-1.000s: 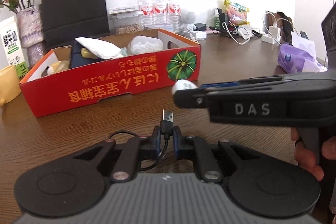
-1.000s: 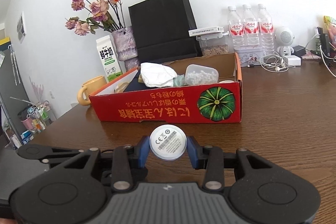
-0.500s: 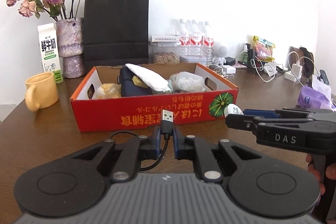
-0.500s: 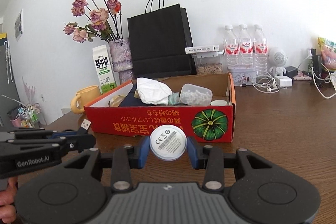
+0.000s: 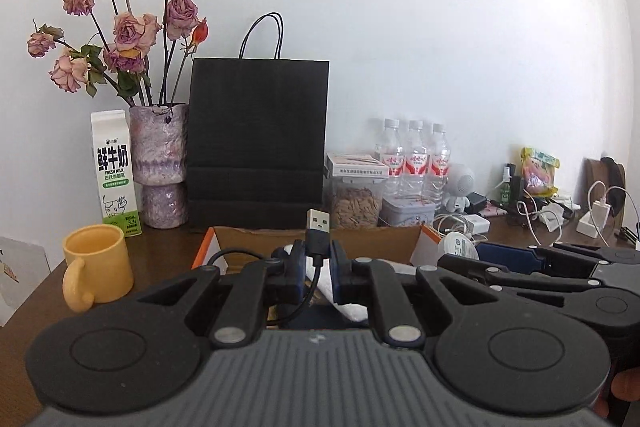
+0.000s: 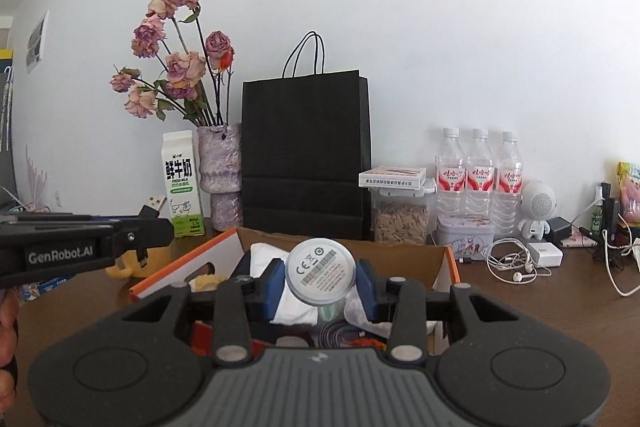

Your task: Organize objects

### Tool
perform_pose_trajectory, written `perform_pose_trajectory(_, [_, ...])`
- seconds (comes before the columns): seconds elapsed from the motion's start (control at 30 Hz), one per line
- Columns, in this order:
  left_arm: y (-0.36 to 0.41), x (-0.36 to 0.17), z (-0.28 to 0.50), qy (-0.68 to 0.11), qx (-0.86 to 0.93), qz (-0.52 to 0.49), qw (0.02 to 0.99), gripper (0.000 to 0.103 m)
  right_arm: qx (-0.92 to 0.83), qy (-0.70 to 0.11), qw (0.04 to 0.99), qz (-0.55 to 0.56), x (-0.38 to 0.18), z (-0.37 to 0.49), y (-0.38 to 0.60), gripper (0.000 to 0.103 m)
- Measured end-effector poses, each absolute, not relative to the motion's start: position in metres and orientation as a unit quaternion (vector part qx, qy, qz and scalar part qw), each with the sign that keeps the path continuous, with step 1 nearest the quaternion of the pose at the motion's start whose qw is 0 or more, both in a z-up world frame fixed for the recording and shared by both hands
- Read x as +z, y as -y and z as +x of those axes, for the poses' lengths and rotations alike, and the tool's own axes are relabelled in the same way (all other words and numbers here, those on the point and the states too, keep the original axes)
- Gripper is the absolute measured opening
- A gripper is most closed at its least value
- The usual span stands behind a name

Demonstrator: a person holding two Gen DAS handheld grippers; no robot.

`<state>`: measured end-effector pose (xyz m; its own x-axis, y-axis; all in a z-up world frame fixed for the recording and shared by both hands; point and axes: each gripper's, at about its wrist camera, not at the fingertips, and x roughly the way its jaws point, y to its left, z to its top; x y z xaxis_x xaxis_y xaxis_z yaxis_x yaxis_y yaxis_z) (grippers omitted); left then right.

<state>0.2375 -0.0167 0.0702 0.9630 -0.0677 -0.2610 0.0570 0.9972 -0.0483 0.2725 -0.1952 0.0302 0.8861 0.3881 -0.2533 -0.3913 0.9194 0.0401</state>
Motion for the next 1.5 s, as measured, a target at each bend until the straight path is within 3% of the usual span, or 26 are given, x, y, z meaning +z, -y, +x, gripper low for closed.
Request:
perform_pose_trajectory(0.43, [-0.003,0.050,0.341,-0.167,-0.012,-0.034,0.985,0.013,0.191,-0.155,0.969,-0.028,0.010,0.369,0.171,0.038])
perform_pose_trajectory(0.5, [-0.002,0.047,0.348,-0.175,-0.016,-0.025,0.984,0.017,0.189,-0.172,0.966,-0.028,0.005,0.377,0.174,0.038])
perform_pose_trajectory(0.57, [-0.001,0.042,0.351,-0.180,-0.015,-0.018,0.983,0.042,0.181,-0.181,0.966,-0.026,0.000,0.381,0.178,0.043])
perform_pose_trajectory(0.63, [-0.001,0.039,0.351,-0.181,-0.001,-0.015,0.983,0.103,0.170,-0.188,0.967,-0.028,-0.002,0.382,0.180,0.086])
perform_pose_trajectory(0.7, [-0.002,0.039,0.347,-0.170,0.019,-0.012,0.985,0.103,0.168,-0.183,0.968,-0.031,-0.004,0.380,0.182,0.103])
perform_pose_trajectory(1.07, [-0.015,0.047,0.322,-0.185,0.040,-0.030,0.982,0.103,0.153,-0.188,0.970,-0.039,0.003,0.357,0.187,0.103])
perform_pose_trajectory(1.5, [-0.017,0.057,0.218,-0.225,0.027,-0.031,0.973,0.103,0.163,-0.195,0.967,-0.006,0.029,0.253,0.215,0.103])
